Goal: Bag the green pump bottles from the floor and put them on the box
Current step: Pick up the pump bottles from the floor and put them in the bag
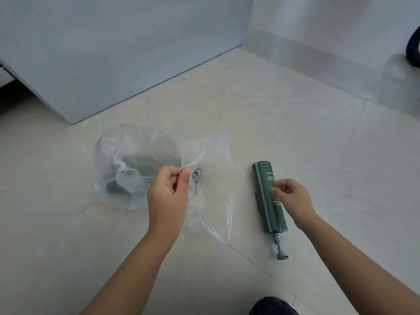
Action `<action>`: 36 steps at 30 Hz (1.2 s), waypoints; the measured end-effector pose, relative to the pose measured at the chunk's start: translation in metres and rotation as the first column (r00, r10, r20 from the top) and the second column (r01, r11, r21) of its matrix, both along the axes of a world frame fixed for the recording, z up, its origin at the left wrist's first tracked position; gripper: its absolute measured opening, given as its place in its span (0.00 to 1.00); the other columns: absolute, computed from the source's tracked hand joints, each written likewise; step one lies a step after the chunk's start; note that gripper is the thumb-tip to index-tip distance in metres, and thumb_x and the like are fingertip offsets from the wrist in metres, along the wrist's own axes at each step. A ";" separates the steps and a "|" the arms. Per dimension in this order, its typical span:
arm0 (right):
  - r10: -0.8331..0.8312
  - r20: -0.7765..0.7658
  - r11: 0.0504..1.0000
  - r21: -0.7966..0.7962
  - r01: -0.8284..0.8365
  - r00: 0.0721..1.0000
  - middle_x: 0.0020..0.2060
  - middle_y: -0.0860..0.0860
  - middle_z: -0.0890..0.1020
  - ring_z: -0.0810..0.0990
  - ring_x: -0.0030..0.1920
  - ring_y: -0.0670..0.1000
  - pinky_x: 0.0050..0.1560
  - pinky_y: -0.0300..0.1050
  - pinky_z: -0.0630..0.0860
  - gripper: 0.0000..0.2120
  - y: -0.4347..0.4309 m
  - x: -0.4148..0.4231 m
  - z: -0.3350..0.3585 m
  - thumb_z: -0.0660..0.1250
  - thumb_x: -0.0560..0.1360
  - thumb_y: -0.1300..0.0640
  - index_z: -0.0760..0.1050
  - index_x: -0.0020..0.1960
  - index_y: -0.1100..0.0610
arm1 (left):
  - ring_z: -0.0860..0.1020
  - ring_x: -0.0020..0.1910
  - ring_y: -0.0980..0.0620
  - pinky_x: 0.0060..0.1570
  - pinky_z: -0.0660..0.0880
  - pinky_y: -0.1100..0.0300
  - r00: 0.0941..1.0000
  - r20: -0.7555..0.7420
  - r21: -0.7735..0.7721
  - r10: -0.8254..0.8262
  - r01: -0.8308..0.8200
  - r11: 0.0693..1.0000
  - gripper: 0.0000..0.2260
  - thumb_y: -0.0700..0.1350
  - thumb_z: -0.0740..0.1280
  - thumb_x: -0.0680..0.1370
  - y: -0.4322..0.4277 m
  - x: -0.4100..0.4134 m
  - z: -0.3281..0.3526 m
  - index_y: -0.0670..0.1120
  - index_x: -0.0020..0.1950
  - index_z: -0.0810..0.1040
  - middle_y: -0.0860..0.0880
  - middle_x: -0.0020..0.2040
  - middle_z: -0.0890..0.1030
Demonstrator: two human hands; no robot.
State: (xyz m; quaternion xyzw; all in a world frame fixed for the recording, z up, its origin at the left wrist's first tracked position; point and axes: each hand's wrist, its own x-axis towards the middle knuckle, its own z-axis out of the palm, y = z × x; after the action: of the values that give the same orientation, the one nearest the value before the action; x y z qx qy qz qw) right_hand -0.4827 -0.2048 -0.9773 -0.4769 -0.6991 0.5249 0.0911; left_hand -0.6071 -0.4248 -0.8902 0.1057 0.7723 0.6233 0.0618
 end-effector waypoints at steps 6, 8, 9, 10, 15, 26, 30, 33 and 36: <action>-0.084 0.097 0.996 0.033 0.081 0.992 0.52 0.55 0.76 0.75 0.50 0.52 0.50 0.45 0.70 0.19 -0.004 0.023 -0.015 0.68 0.72 0.58 0.70 0.61 0.59 | 0.69 0.25 0.61 0.29 0.67 0.66 1.000 0.003 0.013 0.002 -0.003 1.000 0.09 0.45 0.65 0.76 -0.002 0.000 -0.006 0.52 0.36 0.72 0.54 0.28 0.73; -0.047 0.140 0.998 0.050 0.041 0.989 0.57 0.57 0.74 0.74 0.54 0.54 0.52 0.46 0.70 0.24 -0.009 0.028 -0.023 0.70 0.71 0.57 0.67 0.64 0.59 | 0.69 0.25 0.61 0.29 0.67 0.67 1.000 0.005 0.019 0.008 -0.008 1.000 0.09 0.45 0.65 0.76 -0.003 -0.001 -0.008 0.53 0.36 0.72 0.54 0.28 0.73; -0.030 0.158 0.999 0.048 0.023 0.987 0.59 0.58 0.73 0.74 0.56 0.54 0.53 0.47 0.71 0.27 -0.012 0.031 -0.026 0.70 0.71 0.56 0.65 0.66 0.59 | 0.70 0.25 0.61 0.29 0.68 0.67 1.000 0.006 0.022 0.009 -0.009 1.000 0.09 0.45 0.65 0.76 -0.003 -0.001 -0.008 0.53 0.36 0.72 0.54 0.28 0.73; -0.019 0.169 0.999 0.038 0.013 0.985 0.60 0.59 0.72 0.73 0.57 0.55 0.54 0.47 0.71 0.29 -0.015 0.032 -0.029 0.71 0.70 0.56 0.63 0.67 0.59 | 0.70 0.25 0.61 0.30 0.68 0.65 1.000 0.006 0.025 0.009 -0.009 1.000 0.09 0.45 0.65 0.76 -0.004 -0.001 -0.008 0.53 0.36 0.72 0.54 0.28 0.73; 0.009 0.168 0.999 -0.041 -0.003 0.986 0.59 0.59 0.72 0.74 0.51 0.54 0.48 0.47 0.72 0.35 -0.024 0.033 -0.036 0.72 0.69 0.55 0.59 0.70 0.57 | 0.69 0.26 0.58 0.30 0.69 0.60 1.000 -0.005 0.016 0.008 -0.008 1.000 0.09 0.45 0.65 0.76 -0.004 -0.002 -0.008 0.53 0.36 0.72 0.54 0.28 0.73; 0.021 0.186 0.999 -0.042 -0.013 0.982 0.56 0.57 0.76 0.77 0.51 0.56 0.38 0.42 0.72 0.33 -0.032 0.034 -0.044 0.73 0.68 0.56 0.61 0.68 0.54 | 0.69 0.27 0.58 0.30 0.70 0.61 1.000 0.015 0.021 0.016 -0.016 1.000 0.08 0.45 0.64 0.76 -0.006 -0.004 -0.010 0.52 0.37 0.72 0.53 0.28 0.73; -0.010 0.164 0.997 -0.076 0.022 0.986 0.53 0.56 0.76 0.76 0.43 0.54 0.31 0.39 0.70 0.30 -0.033 0.033 -0.041 0.71 0.70 0.58 0.61 0.68 0.54 | 0.69 0.27 0.58 0.30 0.70 0.61 1.000 0.026 0.029 0.014 -0.015 0.999 0.08 0.45 0.64 0.76 -0.006 -0.003 -0.009 0.52 0.37 0.72 0.52 0.29 0.73; -0.002 0.161 0.995 -0.095 0.018 0.987 0.53 0.57 0.76 0.76 0.39 0.51 0.31 0.40 0.71 0.29 -0.034 0.036 -0.041 0.70 0.71 0.58 0.61 0.68 0.54 | 0.69 0.27 0.57 0.29 0.69 0.63 1.000 0.018 0.033 0.012 -0.012 0.999 0.08 0.45 0.64 0.76 -0.005 -0.003 -0.008 0.52 0.37 0.72 0.52 0.28 0.72; 0.016 0.168 0.994 -0.105 0.001 0.986 0.53 0.58 0.76 0.76 0.38 0.53 0.31 0.42 0.73 0.28 -0.040 0.042 -0.037 0.69 0.71 0.58 0.61 0.67 0.52 | 0.69 0.28 0.55 0.29 0.69 0.62 1.000 0.014 0.040 0.009 -0.010 0.999 0.08 0.45 0.64 0.76 -0.004 -0.004 -0.008 0.52 0.37 0.71 0.51 0.29 0.72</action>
State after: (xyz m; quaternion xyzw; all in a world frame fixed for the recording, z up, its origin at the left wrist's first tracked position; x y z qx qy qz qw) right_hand -0.4403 -0.2451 -1.0141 -0.5211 -0.6776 0.5189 0.0044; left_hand -0.6107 -0.4293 -0.8978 0.0988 0.7597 0.6397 0.0620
